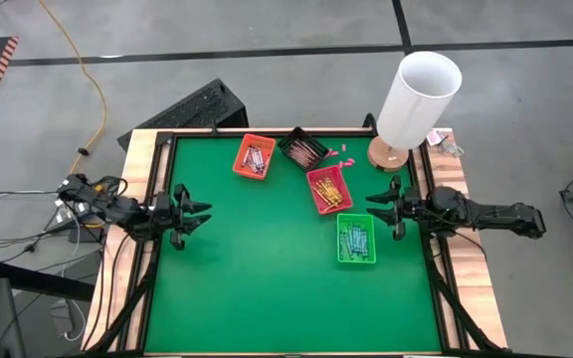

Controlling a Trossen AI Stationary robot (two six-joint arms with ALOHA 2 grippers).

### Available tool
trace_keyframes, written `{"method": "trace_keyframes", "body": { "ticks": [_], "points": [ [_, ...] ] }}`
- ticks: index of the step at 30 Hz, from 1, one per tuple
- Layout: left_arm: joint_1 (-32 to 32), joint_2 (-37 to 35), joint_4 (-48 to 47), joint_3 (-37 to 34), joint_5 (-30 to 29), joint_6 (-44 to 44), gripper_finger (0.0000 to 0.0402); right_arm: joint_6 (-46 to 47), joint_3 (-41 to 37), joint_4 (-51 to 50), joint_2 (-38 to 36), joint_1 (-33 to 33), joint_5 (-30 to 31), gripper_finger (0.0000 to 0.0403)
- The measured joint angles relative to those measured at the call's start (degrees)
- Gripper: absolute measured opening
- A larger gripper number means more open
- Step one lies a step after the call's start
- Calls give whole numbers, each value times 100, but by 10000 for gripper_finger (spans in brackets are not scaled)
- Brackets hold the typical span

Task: Sort crayons
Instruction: Return to Home Position

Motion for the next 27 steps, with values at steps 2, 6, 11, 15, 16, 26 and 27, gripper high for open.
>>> {"method": "trace_keyframes", "body": {
  "ticks": [2, 6, 11, 15, 16, 26, 27],
  "points": [
    [0, 0, -60, 0, 0, -229, 135, 0, 0, 3, 0, 0, 0, 177],
    [0, 4, -405, 2, 13, -416, 135, 2, -2, -2, 0, 0, 2, 177],
    [0, 4, -571, 2, 14, -1089, 135, 14, -4, -2, 0, 0, 2, 177],
    [0, 2, -628, 2, 15, -1414, 135, 13, -7, -4, 0, 0, 2, 177],
    [0, 2, -679, 2, 15, -1419, 135, 13, -7, -4, 0, 0, 2, 177],
    [0, 19, -1052, 2, 21, -1425, 135, 11, -9, -12, 0, 0, 2, 177],
    [0, 19, -1052, 2, 20, -1424, 135, 11, -11, -13, 0, 0, 2, 177]
  ]
}}
